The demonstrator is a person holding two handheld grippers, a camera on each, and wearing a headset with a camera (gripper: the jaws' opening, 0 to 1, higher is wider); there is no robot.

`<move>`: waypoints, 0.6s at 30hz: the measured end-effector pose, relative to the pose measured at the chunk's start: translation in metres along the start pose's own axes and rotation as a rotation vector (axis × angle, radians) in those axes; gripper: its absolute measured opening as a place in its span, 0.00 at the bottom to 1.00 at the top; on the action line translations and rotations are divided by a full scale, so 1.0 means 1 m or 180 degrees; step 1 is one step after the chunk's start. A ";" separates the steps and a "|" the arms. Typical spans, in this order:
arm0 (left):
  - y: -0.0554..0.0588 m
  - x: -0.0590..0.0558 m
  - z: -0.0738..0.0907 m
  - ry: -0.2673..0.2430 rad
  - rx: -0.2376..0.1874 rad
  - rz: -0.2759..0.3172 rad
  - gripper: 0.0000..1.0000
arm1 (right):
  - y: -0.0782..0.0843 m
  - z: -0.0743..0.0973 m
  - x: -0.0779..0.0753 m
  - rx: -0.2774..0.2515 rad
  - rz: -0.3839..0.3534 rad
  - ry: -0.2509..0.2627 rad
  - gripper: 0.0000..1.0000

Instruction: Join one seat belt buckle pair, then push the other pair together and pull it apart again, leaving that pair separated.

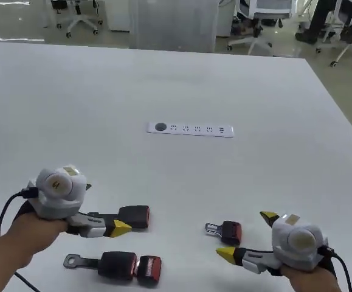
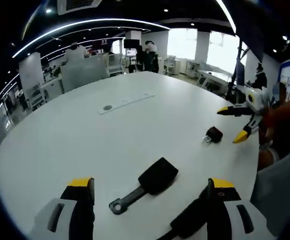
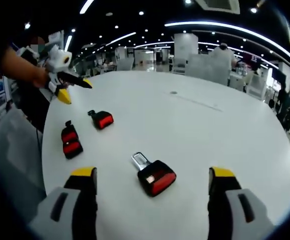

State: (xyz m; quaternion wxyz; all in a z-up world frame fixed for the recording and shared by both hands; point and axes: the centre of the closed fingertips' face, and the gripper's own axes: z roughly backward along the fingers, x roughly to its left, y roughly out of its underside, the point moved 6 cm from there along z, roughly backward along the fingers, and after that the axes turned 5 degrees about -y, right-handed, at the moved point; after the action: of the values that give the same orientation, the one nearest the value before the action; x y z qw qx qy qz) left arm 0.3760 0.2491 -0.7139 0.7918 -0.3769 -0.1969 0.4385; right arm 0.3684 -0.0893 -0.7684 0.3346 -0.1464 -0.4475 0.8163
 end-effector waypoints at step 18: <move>0.051 -0.019 0.074 0.0107 -0.0207 -0.0432 1.00 | -0.016 0.011 0.068 -0.0240 0.0231 -0.0227 1.00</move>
State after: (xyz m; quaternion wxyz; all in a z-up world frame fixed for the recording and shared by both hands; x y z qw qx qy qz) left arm 0.2898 0.2815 -0.7056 0.8103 -0.3955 -0.2227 0.3707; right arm 0.3193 -0.0435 -0.7450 0.2828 -0.1458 -0.4840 0.8152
